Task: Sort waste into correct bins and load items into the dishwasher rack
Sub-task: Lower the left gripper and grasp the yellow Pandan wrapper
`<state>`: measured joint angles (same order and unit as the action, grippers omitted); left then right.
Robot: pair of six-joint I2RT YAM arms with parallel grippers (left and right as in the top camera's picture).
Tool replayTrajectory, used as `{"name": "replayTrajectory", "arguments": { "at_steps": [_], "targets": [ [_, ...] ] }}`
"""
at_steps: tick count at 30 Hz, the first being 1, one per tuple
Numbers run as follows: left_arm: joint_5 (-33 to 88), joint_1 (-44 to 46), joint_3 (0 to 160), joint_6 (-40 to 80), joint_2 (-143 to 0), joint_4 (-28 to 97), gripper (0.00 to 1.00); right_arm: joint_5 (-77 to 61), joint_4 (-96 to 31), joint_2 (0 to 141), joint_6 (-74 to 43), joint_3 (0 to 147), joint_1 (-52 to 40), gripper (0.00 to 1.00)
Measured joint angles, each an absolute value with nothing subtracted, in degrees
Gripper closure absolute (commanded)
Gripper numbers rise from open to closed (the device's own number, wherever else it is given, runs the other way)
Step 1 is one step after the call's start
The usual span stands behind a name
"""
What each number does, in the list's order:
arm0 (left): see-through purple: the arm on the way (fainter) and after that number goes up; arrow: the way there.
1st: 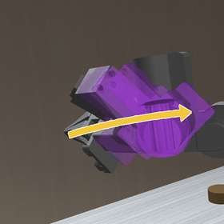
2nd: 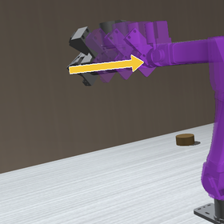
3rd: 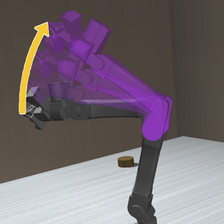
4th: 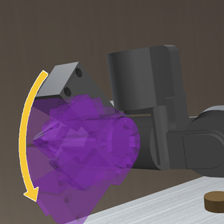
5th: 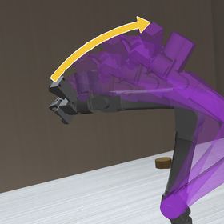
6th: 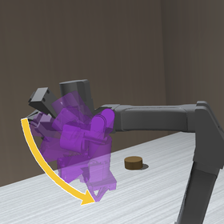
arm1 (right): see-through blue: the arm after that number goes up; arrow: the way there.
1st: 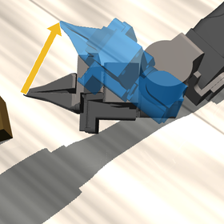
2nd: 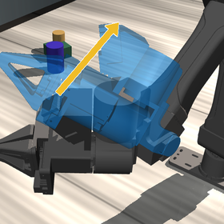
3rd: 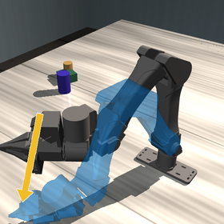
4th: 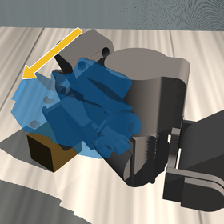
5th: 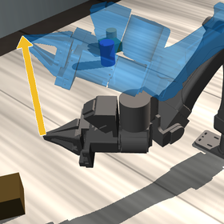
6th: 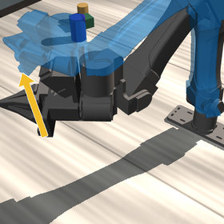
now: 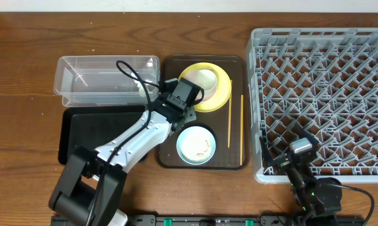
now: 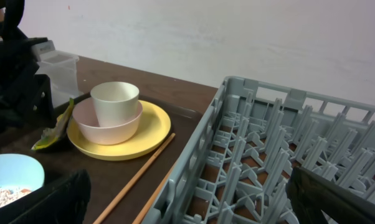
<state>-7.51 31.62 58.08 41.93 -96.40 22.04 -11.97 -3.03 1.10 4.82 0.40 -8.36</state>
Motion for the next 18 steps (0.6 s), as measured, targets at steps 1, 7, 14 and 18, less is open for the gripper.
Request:
{"name": "replayTrajectory", "arguments": {
  "at_steps": [1,7,14,18],
  "targets": [
    [-7.8,31.6,58.1,41.9,-96.4,22.0,0.45,-12.0,-3.0,1.1,4.8,0.4,-8.4,0.01],
    [-8.5,31.6,58.1,41.9,-96.4,21.9,0.46,-12.0,-3.0,1.1,4.8,0.4,-8.4,0.01],
    [-9.0,31.6,58.1,41.9,-96.4,20.3,0.46,-12.0,-3.0,1.1,4.8,0.4,-8.4,0.01],
    [-9.0,31.6,58.1,41.9,-96.6,18.2,0.46,-12.0,-3.0,1.1,4.8,0.4,-8.4,0.01]
  ]
}}
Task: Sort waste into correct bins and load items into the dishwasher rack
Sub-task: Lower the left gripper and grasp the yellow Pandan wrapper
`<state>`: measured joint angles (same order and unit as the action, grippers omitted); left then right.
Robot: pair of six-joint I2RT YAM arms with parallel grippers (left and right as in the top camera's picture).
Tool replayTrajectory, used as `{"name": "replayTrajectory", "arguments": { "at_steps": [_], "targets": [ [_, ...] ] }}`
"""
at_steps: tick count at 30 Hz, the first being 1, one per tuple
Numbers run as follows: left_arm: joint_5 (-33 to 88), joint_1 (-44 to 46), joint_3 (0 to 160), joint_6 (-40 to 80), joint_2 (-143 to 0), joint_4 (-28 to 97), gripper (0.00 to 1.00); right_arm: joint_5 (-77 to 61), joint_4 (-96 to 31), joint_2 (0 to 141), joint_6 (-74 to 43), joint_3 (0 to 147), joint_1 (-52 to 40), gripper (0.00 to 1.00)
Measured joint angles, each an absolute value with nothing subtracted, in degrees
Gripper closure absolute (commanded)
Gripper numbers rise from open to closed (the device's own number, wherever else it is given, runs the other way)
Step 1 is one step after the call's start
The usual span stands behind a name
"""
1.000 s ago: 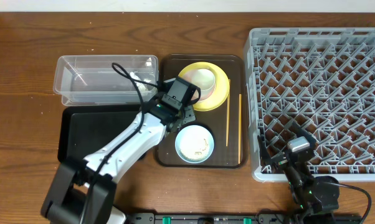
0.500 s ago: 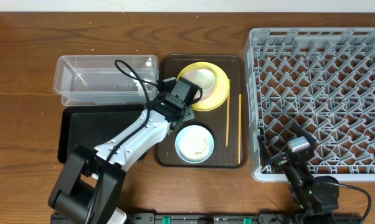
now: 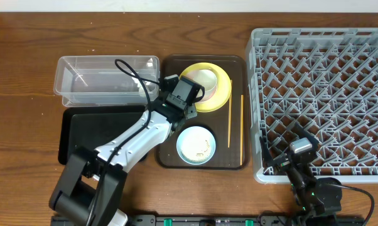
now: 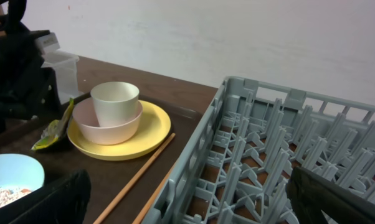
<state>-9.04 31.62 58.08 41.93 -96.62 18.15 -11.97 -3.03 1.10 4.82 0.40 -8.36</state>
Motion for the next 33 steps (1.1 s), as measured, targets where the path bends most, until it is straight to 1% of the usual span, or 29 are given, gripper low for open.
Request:
{"name": "replayTrajectory", "arguments": {
  "at_steps": [5,10,15,18,19,21,29,33],
  "targets": [
    [-9.1,31.6,58.1,41.9,-99.1,16.5,0.47,-12.0,-3.0,1.1,4.8,0.4,-8.4,0.01],
    [-9.1,31.6,58.1,42.0,-102.2,16.0,0.55,-12.0,-3.0,1.1,4.8,0.4,-8.4,0.01],
    [-9.2,31.6,58.1,42.0,-102.7,14.5,0.69,-12.0,-3.0,1.1,4.8,0.4,-8.4,0.01],
    [-9.3,31.6,58.1,42.1,-102.7,13.8,0.81,-12.0,-3.0,1.1,4.8,0.4,-8.4,0.01],
    [-9.2,31.6,58.1,42.0,-102.7,13.8,0.86,-12.0,-3.0,1.1,4.8,0.4,-8.4,0.01],
    [-9.2,31.6,58.1,42.1,-102.7,13.7,0.94,-12.0,-3.0,1.1,4.8,0.4,-8.4,0.01],
    [-9.2,31.6,58.1,41.9,-102.3,13.8,0.94,-12.0,-3.0,1.1,4.8,0.4,-8.4,0.01],
    [-9.2,31.6,58.0,41.9,-99.2,14.2,0.94,-12.0,-3.0,1.1,4.8,0.4,-8.4,0.01]
  ]
}}
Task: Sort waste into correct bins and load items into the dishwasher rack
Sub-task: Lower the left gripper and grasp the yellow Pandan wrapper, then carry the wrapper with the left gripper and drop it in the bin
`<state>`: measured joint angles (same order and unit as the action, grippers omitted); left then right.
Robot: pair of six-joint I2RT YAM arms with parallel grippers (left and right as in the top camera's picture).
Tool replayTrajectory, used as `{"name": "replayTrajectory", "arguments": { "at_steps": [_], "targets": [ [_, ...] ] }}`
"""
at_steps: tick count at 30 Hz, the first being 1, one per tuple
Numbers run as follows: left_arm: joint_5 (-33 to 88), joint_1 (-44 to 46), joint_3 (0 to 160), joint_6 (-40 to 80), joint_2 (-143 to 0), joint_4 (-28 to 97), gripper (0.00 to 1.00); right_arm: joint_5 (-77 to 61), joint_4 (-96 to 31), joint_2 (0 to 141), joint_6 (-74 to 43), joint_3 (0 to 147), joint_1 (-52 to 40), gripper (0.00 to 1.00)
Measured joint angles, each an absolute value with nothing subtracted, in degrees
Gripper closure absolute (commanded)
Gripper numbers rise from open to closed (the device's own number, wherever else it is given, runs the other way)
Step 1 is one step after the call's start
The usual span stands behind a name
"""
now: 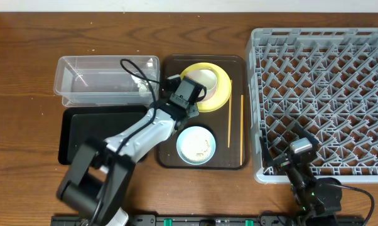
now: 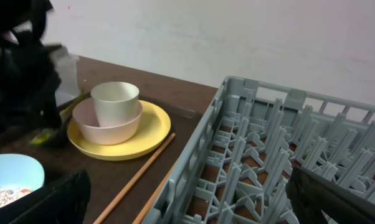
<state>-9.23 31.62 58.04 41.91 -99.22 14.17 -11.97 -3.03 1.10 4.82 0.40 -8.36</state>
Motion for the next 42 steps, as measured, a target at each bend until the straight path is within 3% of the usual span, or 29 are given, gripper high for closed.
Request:
{"name": "replayTrajectory", "arguments": {
  "at_steps": [8,14,29,31,34,42],
  "targets": [
    [-10.1,31.6,58.0,41.9,-84.9,15.6,0.94,-12.0,-3.0,1.1,4.8,0.4,-8.4,0.01],
    [-18.0,30.0,58.0,41.9,-78.0,15.6,0.94,-12.0,-3.0,1.1,4.8,0.4,-8.4,0.01],
    [-27.4,15.0,58.0,41.9,-85.9,11.5,0.90,-12.0,-3.0,1.1,4.8,0.4,-8.4,0.01],
    [-27.4,14.2,58.0,42.0,-87.1,10.9,0.84,-12.0,-3.0,1.1,4.8,0.4,-8.4,0.01],
    [-27.4,13.7,58.0,41.7,-87.7,10.2,0.66,-12.0,-3.0,1.1,4.8,0.4,-8.4,0.01],
    [-24.5,13.7,58.0,38.9,-87.4,8.4,0.56,-12.0,-3.0,1.1,4.8,0.4,-8.4,0.01]
  ]
}}
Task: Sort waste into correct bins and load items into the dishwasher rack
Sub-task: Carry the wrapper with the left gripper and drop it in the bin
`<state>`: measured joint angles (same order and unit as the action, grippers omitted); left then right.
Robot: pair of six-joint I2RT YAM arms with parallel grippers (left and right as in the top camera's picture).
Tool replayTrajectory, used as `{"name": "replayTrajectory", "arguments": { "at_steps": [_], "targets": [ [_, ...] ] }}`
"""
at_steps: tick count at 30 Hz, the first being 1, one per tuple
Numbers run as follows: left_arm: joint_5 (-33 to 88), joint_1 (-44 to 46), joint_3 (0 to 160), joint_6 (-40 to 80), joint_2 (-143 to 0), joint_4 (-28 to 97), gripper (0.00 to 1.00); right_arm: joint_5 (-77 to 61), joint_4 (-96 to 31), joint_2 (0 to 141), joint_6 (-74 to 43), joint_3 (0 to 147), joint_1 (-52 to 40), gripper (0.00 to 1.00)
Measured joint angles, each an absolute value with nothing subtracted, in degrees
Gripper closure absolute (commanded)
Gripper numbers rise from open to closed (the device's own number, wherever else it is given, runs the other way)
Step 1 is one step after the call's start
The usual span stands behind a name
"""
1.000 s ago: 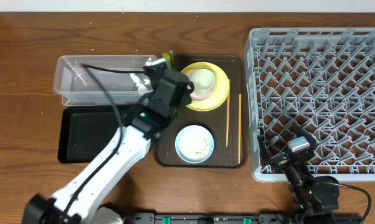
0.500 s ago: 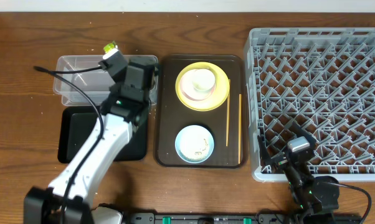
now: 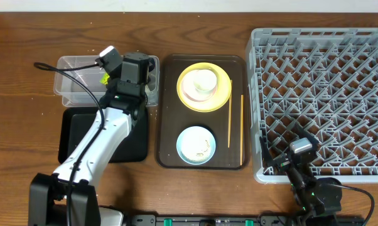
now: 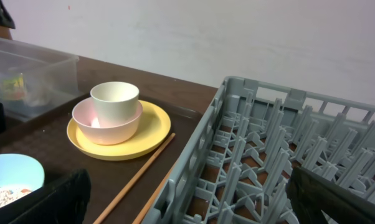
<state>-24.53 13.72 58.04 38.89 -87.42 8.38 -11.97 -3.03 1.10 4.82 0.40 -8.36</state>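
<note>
My left gripper (image 3: 109, 63) hovers over the clear plastic bin (image 3: 73, 94); its jaws are not distinguishable. A yellow-green scrap (image 4: 12, 87) shows through the bin's wall, also visible beside the gripper as the scrap (image 3: 104, 78). On the brown tray (image 3: 167, 157) a yellow plate (image 3: 221, 94) carries a pink bowl (image 4: 106, 124) with a white cup (image 4: 114, 99) in it. A light blue bowl (image 3: 196, 144) holds food crumbs. Two chopsticks (image 3: 229, 122) lie along the tray's right side. My right gripper (image 4: 187, 208) is open over the grey dishwasher rack (image 3: 321, 94), nothing between its fingers.
A black bin (image 3: 82, 135) lies in front of the clear one, under my left arm. The rack fills the right side of the table, its near left corner beside the chopsticks. Bare wooden table lies at the far left.
My left gripper was at the plate's left edge on the tray and is now over the clear bin. The yellow-green scrap has left the tray and sits in that bin.
First my left gripper stood on the tray at the yellow-green scrap beside the plate. It stayed there, then showed blurred at the same spot. Now gripper and scrap are at the clear bin. The right arm has not moved.
</note>
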Motion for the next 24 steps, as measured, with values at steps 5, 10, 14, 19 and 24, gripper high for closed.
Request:
{"name": "replayTrajectory", "arguments": {
  "at_steps": [5,10,14,19,24],
  "targets": [
    [-10.9,15.0,58.0,37.2,-83.9,12.7,0.55,-12.0,-3.0,1.1,4.8,0.4,-8.4,0.01],
    [6.4,17.4,58.0,36.9,-78.1,21.2,0.56,-11.9,-3.0,1.1,4.8,0.4,-8.4,0.01],
    [16.1,19.2,58.0,36.6,-76.4,29.2,0.56,-12.0,-3.0,1.1,4.8,0.4,-8.4,0.01],
    [21.1,22.6,57.9,36.2,-76.5,39.2,0.56,-12.0,-3.0,1.1,4.8,0.4,-8.4,0.01],
    [21.6,26.3,57.9,36.1,-76.5,44.7,0.57,-12.0,-3.0,1.1,4.8,0.4,-8.4,0.01]
  ]
}}
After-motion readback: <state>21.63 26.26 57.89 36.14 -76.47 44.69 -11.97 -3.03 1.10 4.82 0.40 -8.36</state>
